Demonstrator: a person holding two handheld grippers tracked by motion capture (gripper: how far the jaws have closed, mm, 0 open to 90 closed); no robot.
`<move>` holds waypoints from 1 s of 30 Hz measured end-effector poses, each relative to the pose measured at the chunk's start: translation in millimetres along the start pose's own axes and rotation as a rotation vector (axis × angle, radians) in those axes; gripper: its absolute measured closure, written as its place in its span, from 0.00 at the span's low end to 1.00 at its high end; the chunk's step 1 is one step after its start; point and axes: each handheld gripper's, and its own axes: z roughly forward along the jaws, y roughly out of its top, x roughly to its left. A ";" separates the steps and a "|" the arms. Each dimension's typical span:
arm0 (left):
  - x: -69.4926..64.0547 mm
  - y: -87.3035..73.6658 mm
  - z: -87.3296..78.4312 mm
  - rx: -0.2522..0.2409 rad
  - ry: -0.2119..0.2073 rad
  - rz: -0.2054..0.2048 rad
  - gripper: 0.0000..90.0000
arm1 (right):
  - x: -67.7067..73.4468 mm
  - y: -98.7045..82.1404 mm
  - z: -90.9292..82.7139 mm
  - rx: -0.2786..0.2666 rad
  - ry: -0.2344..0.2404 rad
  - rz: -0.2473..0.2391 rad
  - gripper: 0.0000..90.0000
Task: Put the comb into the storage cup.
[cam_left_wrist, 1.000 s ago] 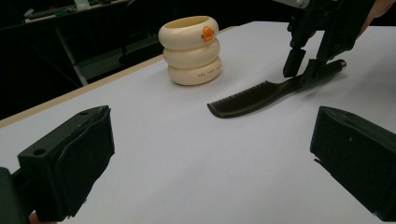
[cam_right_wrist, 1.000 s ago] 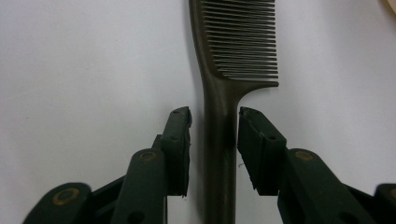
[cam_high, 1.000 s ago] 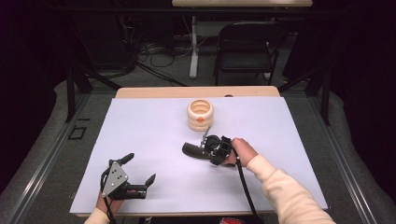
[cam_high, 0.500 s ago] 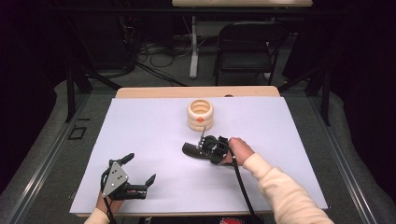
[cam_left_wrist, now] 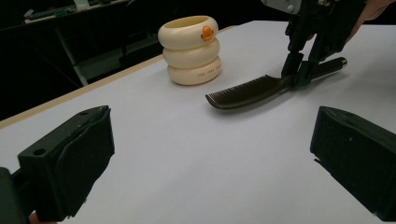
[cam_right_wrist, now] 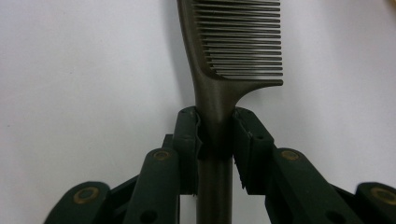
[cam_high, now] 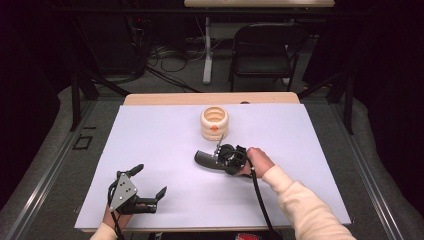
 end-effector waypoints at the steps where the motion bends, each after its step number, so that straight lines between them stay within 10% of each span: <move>1: 0.0 0.0 0.0 0.000 0.000 0.000 0.00 | 0.2 -1.2 -1.9 -0.004 -0.002 0.004 0.80; 30: -0.1 -0.5 0.7 0.004 0.004 -0.005 0.00 | 0.3 -32.1 -27.2 -0.170 -0.008 0.073 0.80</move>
